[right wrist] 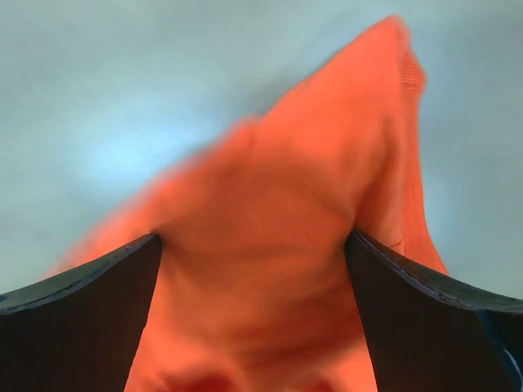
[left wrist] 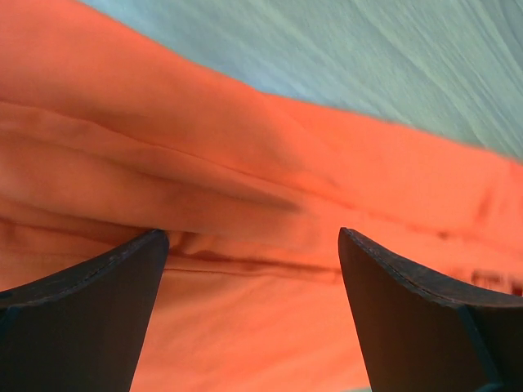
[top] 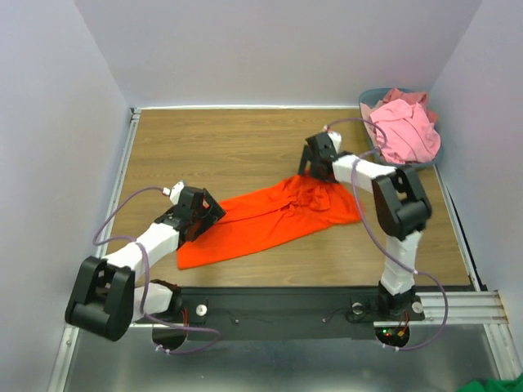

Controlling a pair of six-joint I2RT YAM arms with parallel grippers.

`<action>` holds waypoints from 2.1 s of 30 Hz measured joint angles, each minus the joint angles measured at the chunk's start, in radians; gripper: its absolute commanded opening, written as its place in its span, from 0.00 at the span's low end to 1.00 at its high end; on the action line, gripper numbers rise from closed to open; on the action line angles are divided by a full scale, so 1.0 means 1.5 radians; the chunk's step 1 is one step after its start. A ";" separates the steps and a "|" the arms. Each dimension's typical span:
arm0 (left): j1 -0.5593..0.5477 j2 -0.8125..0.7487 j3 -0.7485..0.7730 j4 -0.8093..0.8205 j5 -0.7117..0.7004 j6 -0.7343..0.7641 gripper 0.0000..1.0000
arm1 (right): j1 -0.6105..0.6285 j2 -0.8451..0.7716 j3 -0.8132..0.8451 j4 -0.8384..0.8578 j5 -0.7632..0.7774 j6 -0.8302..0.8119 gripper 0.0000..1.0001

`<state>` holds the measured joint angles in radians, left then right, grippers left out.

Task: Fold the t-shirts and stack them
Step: Fold the tshirt

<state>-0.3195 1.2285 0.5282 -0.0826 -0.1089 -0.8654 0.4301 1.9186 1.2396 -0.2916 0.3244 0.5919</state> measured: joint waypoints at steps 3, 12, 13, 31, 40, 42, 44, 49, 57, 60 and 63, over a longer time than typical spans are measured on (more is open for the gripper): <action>-0.059 -0.057 -0.046 0.011 0.015 -0.058 0.98 | -0.019 0.125 0.166 0.045 -0.058 -0.083 1.00; -0.345 -0.083 -0.097 0.075 0.051 -0.300 0.98 | -0.024 0.466 0.661 0.104 -0.229 -0.291 1.00; -0.380 -0.069 -0.086 0.074 0.045 -0.321 0.98 | -0.024 0.495 0.704 0.102 -0.240 -0.309 1.00; -0.550 -0.035 0.182 -0.109 -0.133 -0.276 0.98 | -0.020 0.268 0.536 0.021 -0.238 -0.301 1.00; -0.392 -0.168 0.099 -0.277 -0.216 -0.250 0.98 | 0.045 -0.289 0.016 0.056 -0.161 -0.125 1.00; -0.342 -0.186 0.052 -0.278 -0.201 -0.228 0.98 | 0.113 -0.351 -0.096 0.060 -0.134 -0.070 1.00; -0.320 -0.195 0.012 -0.279 -0.177 -0.212 0.98 | 0.216 -0.362 -0.180 0.040 -0.107 -0.024 1.00; -0.316 -0.217 -0.061 -0.245 -0.098 -0.183 0.94 | 0.435 -0.317 -0.278 -0.057 -0.076 0.072 1.00; -0.315 -0.213 -0.094 -0.189 -0.042 -0.181 0.62 | 0.584 -0.320 -0.274 -0.121 -0.021 0.174 1.00; -0.314 -0.214 -0.095 -0.192 -0.042 -0.188 0.47 | 0.612 -0.307 -0.272 -0.128 -0.013 0.193 1.00; -0.314 -0.214 -0.095 -0.194 -0.042 -0.195 0.28 | 0.627 -0.274 -0.265 -0.130 -0.010 0.203 0.98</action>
<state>-0.7898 0.9077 0.3855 -0.3737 -0.1726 -1.1580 1.3701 1.5070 0.8417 -0.4866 0.3088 0.8959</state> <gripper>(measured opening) 0.442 0.998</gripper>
